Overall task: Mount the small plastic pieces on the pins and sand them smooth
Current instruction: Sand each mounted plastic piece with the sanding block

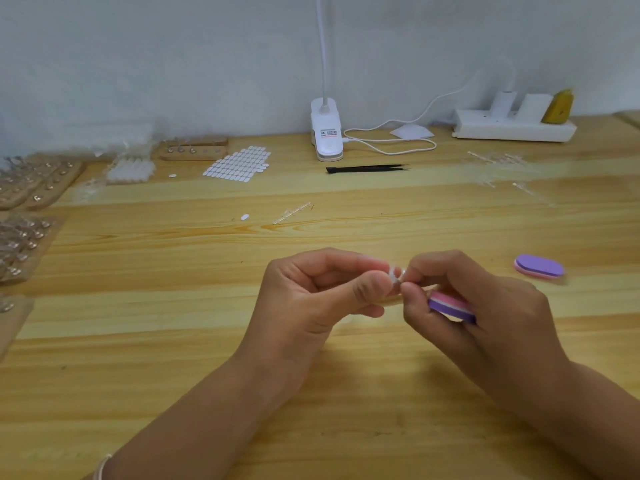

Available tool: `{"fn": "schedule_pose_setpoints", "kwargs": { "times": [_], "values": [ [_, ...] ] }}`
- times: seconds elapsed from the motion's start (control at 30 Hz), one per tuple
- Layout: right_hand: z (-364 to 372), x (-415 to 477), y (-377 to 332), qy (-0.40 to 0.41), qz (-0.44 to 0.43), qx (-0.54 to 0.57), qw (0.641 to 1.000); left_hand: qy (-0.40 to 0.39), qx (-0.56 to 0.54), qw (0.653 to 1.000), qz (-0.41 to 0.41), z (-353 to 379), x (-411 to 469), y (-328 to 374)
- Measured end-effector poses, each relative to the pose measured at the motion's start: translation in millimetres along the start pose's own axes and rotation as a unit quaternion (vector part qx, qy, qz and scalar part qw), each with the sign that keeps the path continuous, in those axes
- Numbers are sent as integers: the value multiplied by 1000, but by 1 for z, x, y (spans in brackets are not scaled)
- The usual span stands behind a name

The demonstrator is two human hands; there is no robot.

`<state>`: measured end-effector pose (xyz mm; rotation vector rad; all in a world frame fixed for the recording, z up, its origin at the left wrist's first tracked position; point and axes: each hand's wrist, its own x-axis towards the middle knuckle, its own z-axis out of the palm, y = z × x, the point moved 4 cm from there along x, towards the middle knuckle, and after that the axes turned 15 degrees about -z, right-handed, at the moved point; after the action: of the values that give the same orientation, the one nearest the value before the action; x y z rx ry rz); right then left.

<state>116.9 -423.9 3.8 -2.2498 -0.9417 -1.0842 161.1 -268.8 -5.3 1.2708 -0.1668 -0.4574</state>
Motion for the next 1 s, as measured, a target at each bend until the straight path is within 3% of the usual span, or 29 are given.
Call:
{"fn": "schedule_pose_setpoints", "kwargs": {
  "times": [0.73, 1.0],
  "values": [
    [0, 1, -4, -3, -4, 2, 1000, 37, 46, 993, 101, 1, -4, 3],
    [2, -2, -3, 0, -3, 4, 1000, 26, 58, 993, 101, 2, -3, -1]
  ]
}}
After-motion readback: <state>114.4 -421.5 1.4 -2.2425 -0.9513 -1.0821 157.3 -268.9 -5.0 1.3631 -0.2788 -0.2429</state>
